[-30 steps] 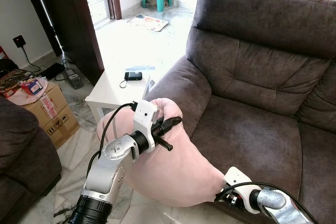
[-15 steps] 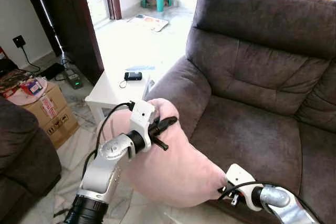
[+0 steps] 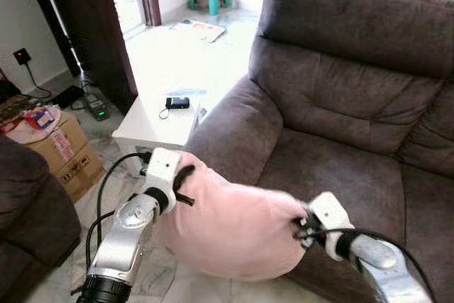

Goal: Move the pillow to the sofa from floor

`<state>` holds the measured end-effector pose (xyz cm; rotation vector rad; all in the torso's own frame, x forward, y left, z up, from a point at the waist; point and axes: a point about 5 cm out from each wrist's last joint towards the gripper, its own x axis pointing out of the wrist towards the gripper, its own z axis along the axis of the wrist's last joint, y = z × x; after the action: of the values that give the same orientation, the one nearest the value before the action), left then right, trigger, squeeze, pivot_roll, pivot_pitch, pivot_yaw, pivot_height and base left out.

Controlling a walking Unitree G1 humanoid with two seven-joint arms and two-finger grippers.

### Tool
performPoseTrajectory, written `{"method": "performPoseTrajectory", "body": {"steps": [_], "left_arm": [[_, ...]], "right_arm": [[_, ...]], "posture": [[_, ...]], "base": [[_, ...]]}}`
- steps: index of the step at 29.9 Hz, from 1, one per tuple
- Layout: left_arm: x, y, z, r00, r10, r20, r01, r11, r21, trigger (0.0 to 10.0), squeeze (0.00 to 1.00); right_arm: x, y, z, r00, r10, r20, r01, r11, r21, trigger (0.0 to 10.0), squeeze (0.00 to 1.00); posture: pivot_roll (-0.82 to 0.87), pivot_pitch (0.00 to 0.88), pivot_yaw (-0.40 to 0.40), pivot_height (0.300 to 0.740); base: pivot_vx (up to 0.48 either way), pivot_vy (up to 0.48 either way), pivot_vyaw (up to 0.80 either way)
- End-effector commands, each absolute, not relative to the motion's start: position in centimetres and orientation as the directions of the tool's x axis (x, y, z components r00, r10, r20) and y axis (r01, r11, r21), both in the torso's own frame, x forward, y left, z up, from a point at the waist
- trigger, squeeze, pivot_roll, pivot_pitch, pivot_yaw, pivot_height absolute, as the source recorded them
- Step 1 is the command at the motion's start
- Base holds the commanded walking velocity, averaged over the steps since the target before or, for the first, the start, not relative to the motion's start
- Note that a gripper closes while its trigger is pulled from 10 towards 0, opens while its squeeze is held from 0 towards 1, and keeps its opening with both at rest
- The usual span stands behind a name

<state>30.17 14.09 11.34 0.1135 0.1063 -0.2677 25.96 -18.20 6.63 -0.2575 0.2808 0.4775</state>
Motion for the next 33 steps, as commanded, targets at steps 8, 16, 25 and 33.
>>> {"method": "performPoseTrajectory", "body": {"steps": [8, 16, 25, 33], "left_arm": [[29.5, 13.2, 14.4, 0.98, -0.151, 0.128, 0.142, 0.987, 0.072, 10.0, 0.0], [28.8, 12.0, 14.9, 0.97, -0.149, 0.191, 0.14, 0.988, 0.062, 10.0, 0.0], [28.5, 11.2, 14.8, 0.964, -0.164, 0.211, 0.154, 0.986, 0.06, 10.0, 0.0], [28.5, 11.0, 14.8, 0.962, -0.172, 0.214, 0.165, 0.985, 0.051, 10.0, 0.0]], "right_arm": [[27.8, -13.7, 13.0, 0.944, 0.299, 0.139, -0.301, 0.954, -0.008, 10.0, 0.0], [27.0, -11.6, 12.6, 0.929, 0.339, 0.148, -0.348, 0.937, 0.041, 10.0, 0.0], [27.5, -12.3, 12.5, 0.95, 0.276, 0.147, -0.283, 0.959, 0.03, 10.0, 0.0], [27.4, -12.2, 12.4, 0.952, 0.263, 0.157, -0.271, 0.962, 0.034, 10.0, 0.0]], "posture": [[-0.02, 0.0, -0.022, 0.74], [-0.01, 0.0, -0.029, 0.74], [-0.02, 0.0, -0.023, 0.74], [-0.02, 0.0, -0.024, 0.74]], "base": [[0.0, 0.0, 0.0], [0.0, 0.0, 0.0], [0.0, 0.0, 0.0], [-0.03, 0.0, 0.0]]}}
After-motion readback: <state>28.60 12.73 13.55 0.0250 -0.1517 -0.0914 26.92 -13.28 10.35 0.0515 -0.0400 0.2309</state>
